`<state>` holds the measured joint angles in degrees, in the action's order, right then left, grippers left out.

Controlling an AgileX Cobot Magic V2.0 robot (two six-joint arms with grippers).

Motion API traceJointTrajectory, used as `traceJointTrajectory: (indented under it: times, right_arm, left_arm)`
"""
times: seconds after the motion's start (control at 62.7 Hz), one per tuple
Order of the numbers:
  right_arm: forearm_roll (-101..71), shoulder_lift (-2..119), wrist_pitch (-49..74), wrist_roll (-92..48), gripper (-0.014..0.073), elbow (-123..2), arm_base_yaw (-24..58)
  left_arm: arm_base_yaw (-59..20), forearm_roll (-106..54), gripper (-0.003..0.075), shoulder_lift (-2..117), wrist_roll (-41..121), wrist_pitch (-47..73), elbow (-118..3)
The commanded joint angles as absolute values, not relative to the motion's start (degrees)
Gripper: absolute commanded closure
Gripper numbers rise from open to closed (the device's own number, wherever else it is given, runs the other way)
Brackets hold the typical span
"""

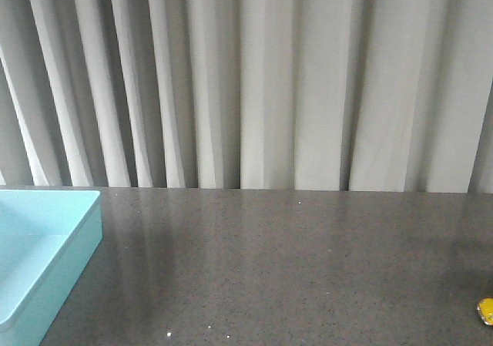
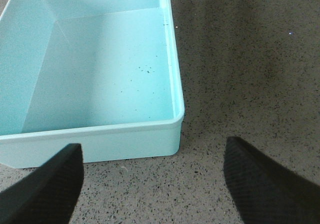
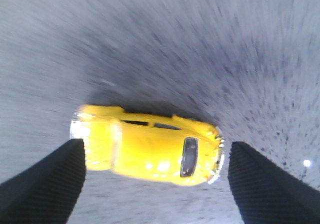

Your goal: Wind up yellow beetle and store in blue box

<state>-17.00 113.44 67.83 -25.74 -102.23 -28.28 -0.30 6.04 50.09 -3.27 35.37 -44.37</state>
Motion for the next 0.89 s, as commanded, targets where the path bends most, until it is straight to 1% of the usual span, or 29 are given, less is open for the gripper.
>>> traceJointTrajectory:
  times: [0.0,0.175,0.414,0.494,0.622,0.701,0.877]
  right_arm:
    - [-22.6,105.2,66.8,-27.4,0.0029,-104.3,-27.5]
    - [-20.6,97.1,67.2,-24.6,0.0029,-104.1,-19.3]
    - [-3.1,86.1,65.4,-11.2,0.0029,-102.5,-4.5]
    - [-1.1,80.9,62.2,-8.1,0.0029,-97.3,-1.0]
    - [-1.1,71.2,55.0,-5.6,0.0029,-83.7,2.6]
    - [-1.1,65.2,49.9,-3.7,0.0029,-74.2,3.1]
    - [-1.0,52.2,41.0,-2.9,0.0029,-57.7,3.1]
  left_arm:
    - [-0.7,6.1,0.0164,49.9,-3.5,32.0,-46.2]
    - [-0.7,6.1,0.0164,49.9,-3.5,32.0,-46.2]
    - [-0.7,6.1,0.0164,49.9,-3.5,32.0,-46.2]
    - [-0.7,6.1,0.0164,49.9,-3.5,32.0,-46.2]
    - [-0.7,6.1,0.0164,49.9,-3.5,32.0,-46.2]
    - [-0.7,6.1,0.0164,49.9,-3.5,32.0,-46.2]
    - [-0.7,6.1,0.0164,49.9,-3.5,32.0,-46.2]
